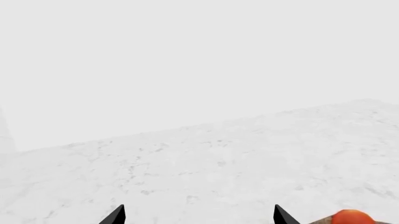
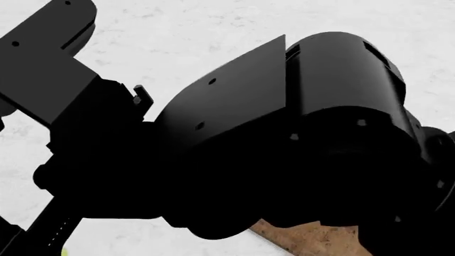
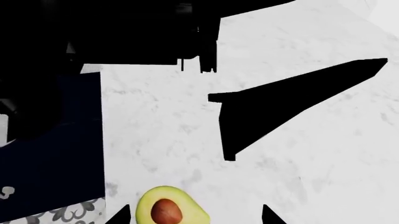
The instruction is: Place the avocado, onion, tomato and bell pepper on the cutting board.
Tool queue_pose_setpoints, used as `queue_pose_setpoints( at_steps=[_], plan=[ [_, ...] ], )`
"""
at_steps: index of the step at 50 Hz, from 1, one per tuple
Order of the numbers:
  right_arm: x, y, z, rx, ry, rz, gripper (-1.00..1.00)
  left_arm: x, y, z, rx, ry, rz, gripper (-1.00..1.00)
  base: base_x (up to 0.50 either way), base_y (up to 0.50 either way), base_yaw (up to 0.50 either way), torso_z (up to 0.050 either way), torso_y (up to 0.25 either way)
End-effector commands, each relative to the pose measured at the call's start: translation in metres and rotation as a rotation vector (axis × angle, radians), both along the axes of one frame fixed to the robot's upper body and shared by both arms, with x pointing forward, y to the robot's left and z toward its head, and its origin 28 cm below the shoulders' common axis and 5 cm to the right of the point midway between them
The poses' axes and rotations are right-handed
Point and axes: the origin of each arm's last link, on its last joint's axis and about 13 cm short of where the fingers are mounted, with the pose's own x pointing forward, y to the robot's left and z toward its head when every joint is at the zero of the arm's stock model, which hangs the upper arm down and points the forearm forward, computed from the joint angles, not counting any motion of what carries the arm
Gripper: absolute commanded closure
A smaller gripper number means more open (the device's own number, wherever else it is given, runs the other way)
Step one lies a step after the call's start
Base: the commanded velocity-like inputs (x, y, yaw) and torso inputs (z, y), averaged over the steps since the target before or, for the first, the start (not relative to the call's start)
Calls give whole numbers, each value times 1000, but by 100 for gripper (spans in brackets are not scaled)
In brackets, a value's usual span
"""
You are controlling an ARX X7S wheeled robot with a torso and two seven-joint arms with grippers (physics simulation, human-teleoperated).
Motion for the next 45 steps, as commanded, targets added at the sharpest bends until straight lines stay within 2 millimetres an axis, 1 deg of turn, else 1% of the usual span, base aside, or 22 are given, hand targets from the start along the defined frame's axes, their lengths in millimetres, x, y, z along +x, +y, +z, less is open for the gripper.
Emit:
queue_pose_setpoints(
  at_steps=[1, 7, 17, 31, 38, 45],
  plan=[
    [12, 9, -17, 21, 34, 27, -100, 0, 1, 0, -1, -2, 5, -100, 0, 0, 0, 0, 0],
    [12, 15, -27, 21, 51, 45, -100, -2, 3, 1, -2, -5, 10, -100, 0, 0, 0, 0, 0],
    [17, 25, -37, 24, 62, 76, -100, -4, 4, 1, -4, -8, 17, -100, 0, 0, 0, 0, 0],
    [20, 32, -51, 24, 83, 98, -100, -4, 4, 4, -6, -16, 17, -100, 0, 0, 0, 0, 0],
    [21, 35, -57, 22, 92, 109, -100, -4, 4, 2, -7, -12, 18, -100, 0, 0, 0, 0, 0],
    [22, 38, -61, 24, 99, 121, -100, -2, 15, 12, -7, -37, 68, -100, 0, 0, 0, 0, 0]
  ],
)
